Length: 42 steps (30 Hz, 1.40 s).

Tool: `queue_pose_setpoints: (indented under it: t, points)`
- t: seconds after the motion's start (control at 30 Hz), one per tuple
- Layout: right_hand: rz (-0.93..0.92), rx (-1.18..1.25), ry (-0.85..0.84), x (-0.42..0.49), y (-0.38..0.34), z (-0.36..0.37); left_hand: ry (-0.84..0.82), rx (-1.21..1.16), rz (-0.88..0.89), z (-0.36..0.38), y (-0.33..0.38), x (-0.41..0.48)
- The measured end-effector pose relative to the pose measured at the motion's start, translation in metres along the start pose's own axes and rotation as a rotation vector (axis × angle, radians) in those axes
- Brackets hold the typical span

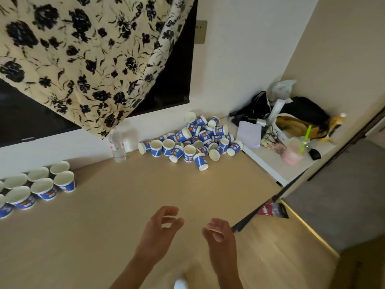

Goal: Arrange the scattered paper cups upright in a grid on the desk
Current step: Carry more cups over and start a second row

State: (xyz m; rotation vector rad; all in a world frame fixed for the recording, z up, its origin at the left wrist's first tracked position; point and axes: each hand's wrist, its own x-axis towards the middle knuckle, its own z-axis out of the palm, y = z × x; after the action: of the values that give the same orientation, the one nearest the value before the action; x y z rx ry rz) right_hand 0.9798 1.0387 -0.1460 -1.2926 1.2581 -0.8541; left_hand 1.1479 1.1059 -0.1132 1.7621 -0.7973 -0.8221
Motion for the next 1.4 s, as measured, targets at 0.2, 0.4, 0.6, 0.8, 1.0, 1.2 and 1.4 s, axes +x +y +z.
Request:
queue_pose_setpoints:
  t: [0.2,0.4,0.6,0.8,1.0,1.2,1.4]
  points:
    - [0.004,-0.142,-0.073,0.090,-0.007,-0.031,-0.001,-0.045,-0.032,0.058,0.026,0.074]
    - [0.065,-0.149,-0.103,0.163,-0.006,-0.036,0.006,-0.062,-0.052,0.086,0.053,0.118]
    - [0.154,-0.166,-0.125,0.240,0.010,-0.023,0.104,-0.050,-0.145,0.101,0.043,0.147]
    - [0.238,-0.262,-0.218,0.331,0.020,0.005,0.307,-0.099,-0.256,0.125,0.040,0.166]
    - [0.222,-0.410,-0.306,0.400,0.032,0.044,0.451,-0.132,-0.329,0.152,0.043,0.177]
    - [0.157,-0.594,-0.389,0.426,0.052,0.074,0.513,-0.108,-0.355,0.176,0.049,0.185]
    - [0.149,-0.631,-0.403,0.444,0.068,0.092,0.555,-0.059,-0.400,0.188,0.051,0.185]
